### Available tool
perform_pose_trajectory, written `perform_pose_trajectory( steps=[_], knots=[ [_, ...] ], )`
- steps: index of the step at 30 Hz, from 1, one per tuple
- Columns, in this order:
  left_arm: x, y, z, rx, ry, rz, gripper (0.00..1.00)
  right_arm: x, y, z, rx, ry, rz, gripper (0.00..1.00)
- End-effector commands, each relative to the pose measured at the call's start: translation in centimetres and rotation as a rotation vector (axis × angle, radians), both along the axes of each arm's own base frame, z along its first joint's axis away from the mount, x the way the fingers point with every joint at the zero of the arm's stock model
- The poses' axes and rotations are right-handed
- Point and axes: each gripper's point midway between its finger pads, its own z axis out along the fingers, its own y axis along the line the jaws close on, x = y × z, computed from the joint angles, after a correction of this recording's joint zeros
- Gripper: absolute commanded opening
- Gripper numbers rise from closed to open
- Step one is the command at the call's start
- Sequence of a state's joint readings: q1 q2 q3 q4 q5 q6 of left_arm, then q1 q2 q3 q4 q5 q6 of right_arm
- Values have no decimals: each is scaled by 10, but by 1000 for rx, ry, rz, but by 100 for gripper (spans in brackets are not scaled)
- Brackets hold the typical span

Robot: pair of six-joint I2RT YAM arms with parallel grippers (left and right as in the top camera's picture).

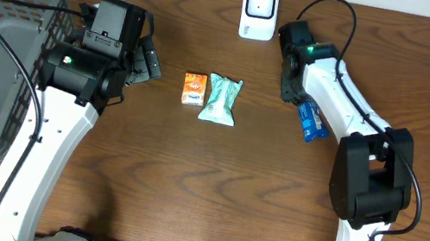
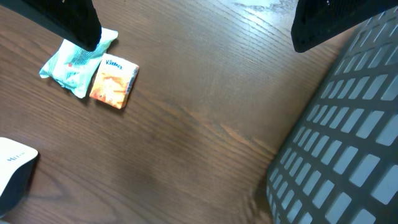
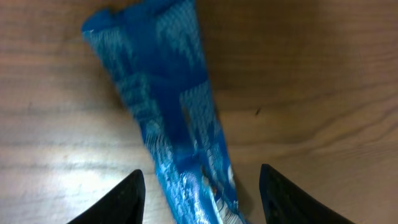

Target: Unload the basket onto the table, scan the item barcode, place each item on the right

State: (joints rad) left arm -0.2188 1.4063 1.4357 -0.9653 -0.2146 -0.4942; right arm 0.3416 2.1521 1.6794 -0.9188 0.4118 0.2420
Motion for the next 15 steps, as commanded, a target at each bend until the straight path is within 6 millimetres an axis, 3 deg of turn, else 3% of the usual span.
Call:
perform_pose_trajectory(
  steps=[1, 9, 15],
  knots=[
    [0, 1, -1, 2, 4, 5, 98, -8, -14, -11, -61, -18, -38, 53],
    [0, 1, -1, 2, 4, 5, 98, -18, -14, -40, -44, -17, -39, 47],
    [0, 1, -1, 2, 4, 5, 98, -18, -7, -41, 7, -8, -39, 26]
  ],
)
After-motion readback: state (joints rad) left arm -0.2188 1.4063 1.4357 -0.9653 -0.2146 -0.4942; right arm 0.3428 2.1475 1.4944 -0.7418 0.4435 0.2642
